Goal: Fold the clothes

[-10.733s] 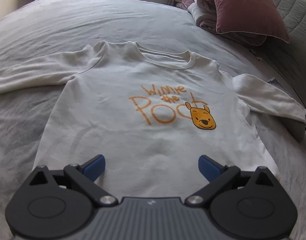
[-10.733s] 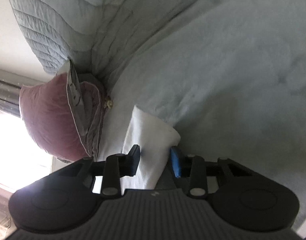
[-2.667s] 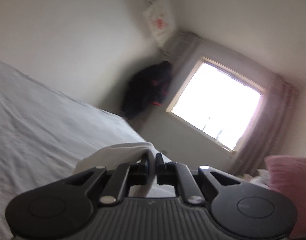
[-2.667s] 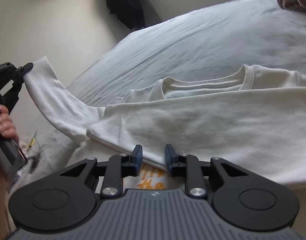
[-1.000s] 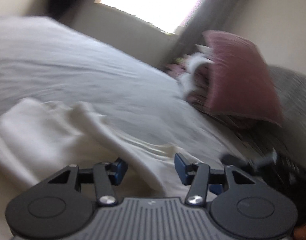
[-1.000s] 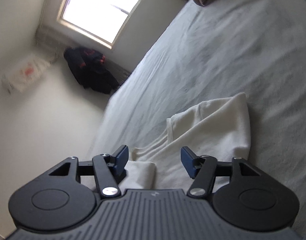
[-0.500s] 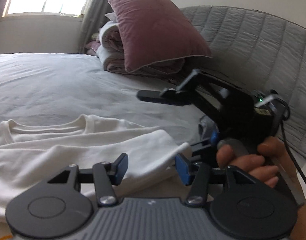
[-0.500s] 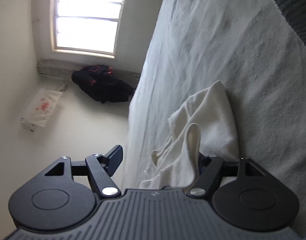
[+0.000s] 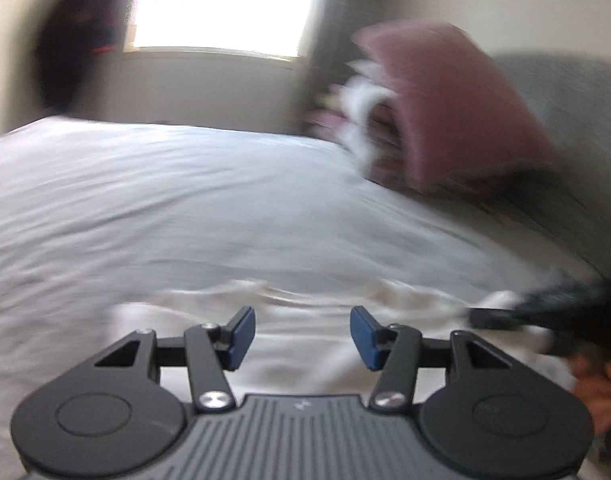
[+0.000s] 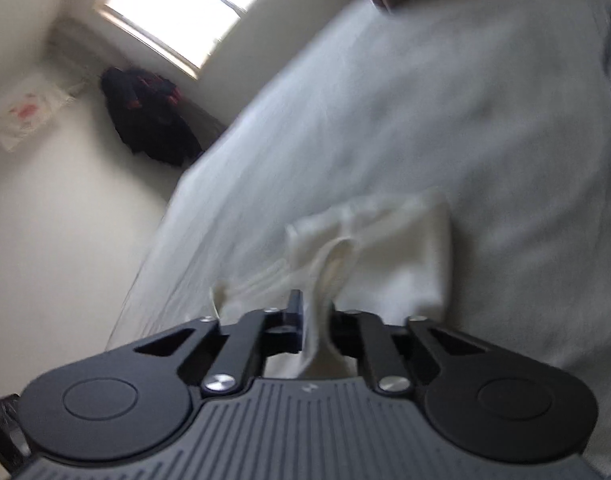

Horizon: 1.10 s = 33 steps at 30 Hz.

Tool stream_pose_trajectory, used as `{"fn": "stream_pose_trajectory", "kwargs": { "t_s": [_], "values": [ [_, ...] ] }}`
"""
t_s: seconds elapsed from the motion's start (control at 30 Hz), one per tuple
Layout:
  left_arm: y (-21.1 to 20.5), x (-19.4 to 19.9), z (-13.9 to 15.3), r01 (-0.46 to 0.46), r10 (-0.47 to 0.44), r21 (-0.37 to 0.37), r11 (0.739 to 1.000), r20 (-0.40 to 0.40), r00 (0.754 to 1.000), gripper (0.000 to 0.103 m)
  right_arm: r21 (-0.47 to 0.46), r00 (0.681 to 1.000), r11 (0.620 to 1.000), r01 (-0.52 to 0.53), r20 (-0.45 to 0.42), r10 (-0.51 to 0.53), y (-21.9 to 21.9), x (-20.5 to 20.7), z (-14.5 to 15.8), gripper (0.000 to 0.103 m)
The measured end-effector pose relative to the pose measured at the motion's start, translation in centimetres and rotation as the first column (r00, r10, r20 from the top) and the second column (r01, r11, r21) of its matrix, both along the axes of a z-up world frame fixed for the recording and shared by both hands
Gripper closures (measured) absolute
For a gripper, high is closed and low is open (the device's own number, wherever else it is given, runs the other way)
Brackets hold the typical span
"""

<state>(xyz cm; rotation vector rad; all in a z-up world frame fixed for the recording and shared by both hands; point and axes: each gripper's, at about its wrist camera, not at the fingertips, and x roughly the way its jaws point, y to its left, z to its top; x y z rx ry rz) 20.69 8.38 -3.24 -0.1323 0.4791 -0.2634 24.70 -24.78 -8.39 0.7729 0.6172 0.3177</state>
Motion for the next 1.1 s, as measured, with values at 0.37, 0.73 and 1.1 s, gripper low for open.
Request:
{"fn": "stream_pose_trajectory", "kwargs": {
  "t_s": [0.37,0.73,1.1],
  "values": [
    [4.0,1.0,-3.2,-0.057,0.058,0.019,0.998,-0.056,0.997,0.069,-0.270,0.981,0.948,0.168,0.139,-0.134,1.4,-0.2,1.7,0.095],
    [7.5,0.8,-3.4,-0.044,0.031,-0.203,0.978,-0.067,0.997,0.076,-0.590,0.978,0.781,0.207,0.124,-0.165,4.3,-0.7,0.2,0.054],
    [7.5,3.1,-5.6,-0.130,0.108,-0.166,0.978,-0.133,0.985,0.089,-0.689,0.991,0.713,0.130,0.102,-0.081,6.6,1.2,-0.2,0.054]
  ]
}}
